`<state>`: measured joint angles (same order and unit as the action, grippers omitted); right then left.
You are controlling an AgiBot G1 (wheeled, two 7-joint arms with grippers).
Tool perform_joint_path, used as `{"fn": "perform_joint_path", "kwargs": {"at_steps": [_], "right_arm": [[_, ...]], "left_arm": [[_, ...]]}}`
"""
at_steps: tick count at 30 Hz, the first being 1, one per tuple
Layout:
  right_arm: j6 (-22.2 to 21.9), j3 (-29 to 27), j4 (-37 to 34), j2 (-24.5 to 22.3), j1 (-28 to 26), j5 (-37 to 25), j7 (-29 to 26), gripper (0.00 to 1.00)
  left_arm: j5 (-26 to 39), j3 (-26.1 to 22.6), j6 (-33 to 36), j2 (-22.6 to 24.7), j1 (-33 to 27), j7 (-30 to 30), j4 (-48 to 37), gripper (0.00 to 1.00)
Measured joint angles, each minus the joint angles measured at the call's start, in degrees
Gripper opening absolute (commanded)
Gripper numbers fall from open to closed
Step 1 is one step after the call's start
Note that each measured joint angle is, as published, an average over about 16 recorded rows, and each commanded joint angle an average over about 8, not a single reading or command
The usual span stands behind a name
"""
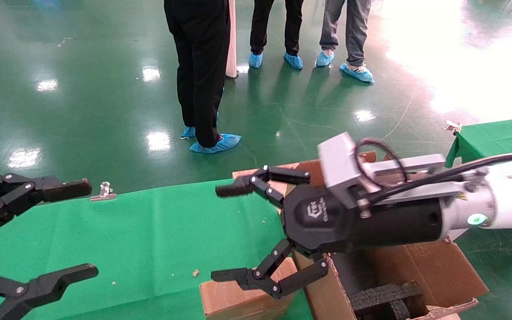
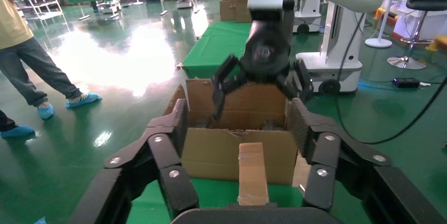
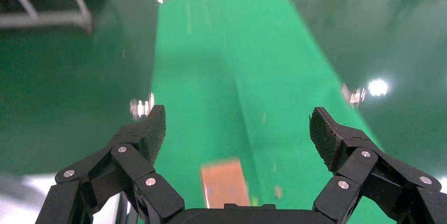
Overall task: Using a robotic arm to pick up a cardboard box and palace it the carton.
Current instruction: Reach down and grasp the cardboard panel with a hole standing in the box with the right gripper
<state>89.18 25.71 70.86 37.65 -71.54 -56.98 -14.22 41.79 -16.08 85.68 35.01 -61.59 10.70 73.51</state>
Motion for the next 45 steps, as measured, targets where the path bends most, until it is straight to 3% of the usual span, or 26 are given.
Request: {"fn": "perform_joint_path", "kwargs": {"at_steps": [16, 39, 40, 45], "right_arm": [[1.7, 16.4, -3.9, 6.7, -13.0, -16.4, -0.4, 1.0], [1.3, 38.2, -10.1, 15.6, -25.9, -23.7, 4.1, 1.0], [1.2, 38.8, -10.4, 16.0, -26.2, -24.0, 4.4, 1.0], [0.9, 41.5, -11.7, 17.6, -27.7, -24.9, 5.8, 1.0]], "left_arm": [[0.0, -0.1, 0.0, 0.0, 0.0, 0.0, 0.0, 0.0], [-0.1, -0.1, -0.1, -0.1, 0.0, -0.1, 0.0, 0.0], [-0.1, -0.1, -0.1, -0.1, 0.0, -0.1, 0.0, 0.04], [-0.1, -0.2, -0.1, -0.1, 0.0, -0.1, 0.0, 0.67]]}}
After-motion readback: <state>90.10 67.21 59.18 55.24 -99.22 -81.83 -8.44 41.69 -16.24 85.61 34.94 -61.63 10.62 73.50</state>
